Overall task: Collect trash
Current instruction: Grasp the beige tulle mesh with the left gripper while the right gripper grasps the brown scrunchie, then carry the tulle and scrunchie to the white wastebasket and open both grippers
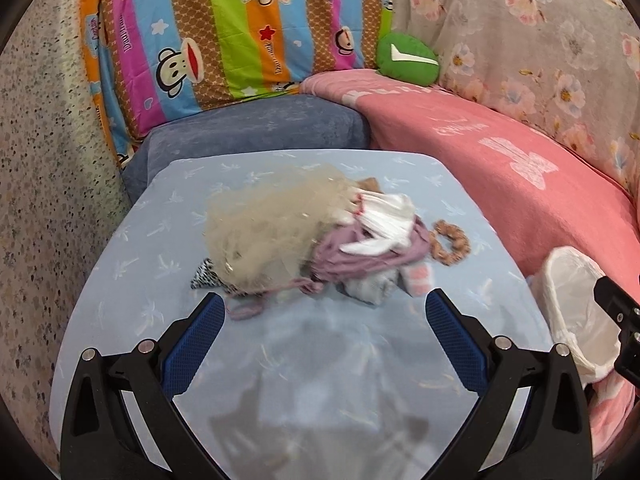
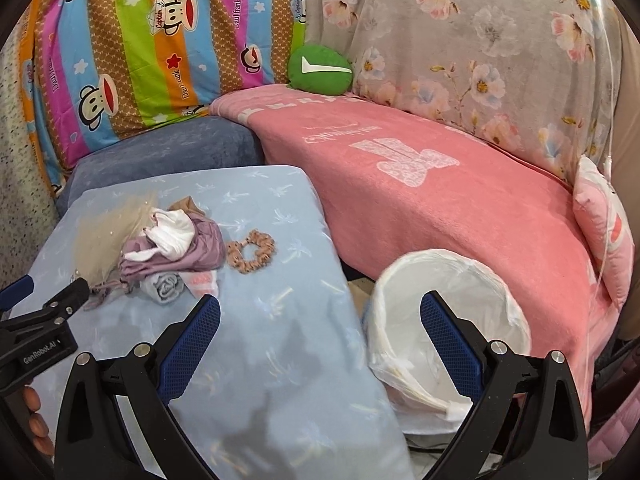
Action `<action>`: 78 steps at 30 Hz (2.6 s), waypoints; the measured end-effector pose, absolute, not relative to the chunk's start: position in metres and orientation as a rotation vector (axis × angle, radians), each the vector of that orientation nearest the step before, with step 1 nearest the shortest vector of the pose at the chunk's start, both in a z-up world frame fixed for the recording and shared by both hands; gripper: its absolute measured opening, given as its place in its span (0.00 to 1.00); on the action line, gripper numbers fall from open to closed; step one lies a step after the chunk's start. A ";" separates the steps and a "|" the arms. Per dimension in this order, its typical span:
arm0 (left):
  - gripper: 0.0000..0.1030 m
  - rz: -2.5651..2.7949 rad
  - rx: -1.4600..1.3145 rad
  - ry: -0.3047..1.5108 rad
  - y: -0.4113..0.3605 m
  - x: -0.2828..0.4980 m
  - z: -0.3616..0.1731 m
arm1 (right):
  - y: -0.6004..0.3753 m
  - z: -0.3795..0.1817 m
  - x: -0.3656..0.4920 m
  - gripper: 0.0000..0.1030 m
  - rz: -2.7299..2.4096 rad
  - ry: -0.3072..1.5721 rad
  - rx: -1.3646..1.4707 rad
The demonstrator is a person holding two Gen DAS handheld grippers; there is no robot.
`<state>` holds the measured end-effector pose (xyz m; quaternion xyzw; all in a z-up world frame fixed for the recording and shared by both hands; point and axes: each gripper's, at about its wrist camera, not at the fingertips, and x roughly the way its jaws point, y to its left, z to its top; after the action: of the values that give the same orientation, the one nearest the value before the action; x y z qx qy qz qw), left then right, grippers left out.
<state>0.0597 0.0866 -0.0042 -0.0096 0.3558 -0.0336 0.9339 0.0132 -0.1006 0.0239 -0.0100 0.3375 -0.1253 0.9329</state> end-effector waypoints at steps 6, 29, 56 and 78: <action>0.93 -0.024 -0.066 0.756 0.127 0.102 -0.017 | -0.096 0.001 0.072 0.94 -0.253 0.716 0.027; 0.30 -0.130 -0.256 0.929 0.173 0.197 -0.073 | -0.094 -0.107 0.214 0.16 -0.192 0.941 0.153; 0.06 -0.396 -0.094 0.524 0.059 0.112 0.112 | -0.139 0.081 0.074 0.11 -0.173 0.572 0.216; 0.07 -0.732 0.011 0.554 -0.124 0.057 0.111 | -0.286 0.070 -0.034 0.13 -0.414 0.552 0.310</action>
<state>0.0570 -0.1237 0.1111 0.0051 0.2675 -0.3532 0.8965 -0.0345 -0.2857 0.0699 0.1514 0.2693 -0.2020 0.9294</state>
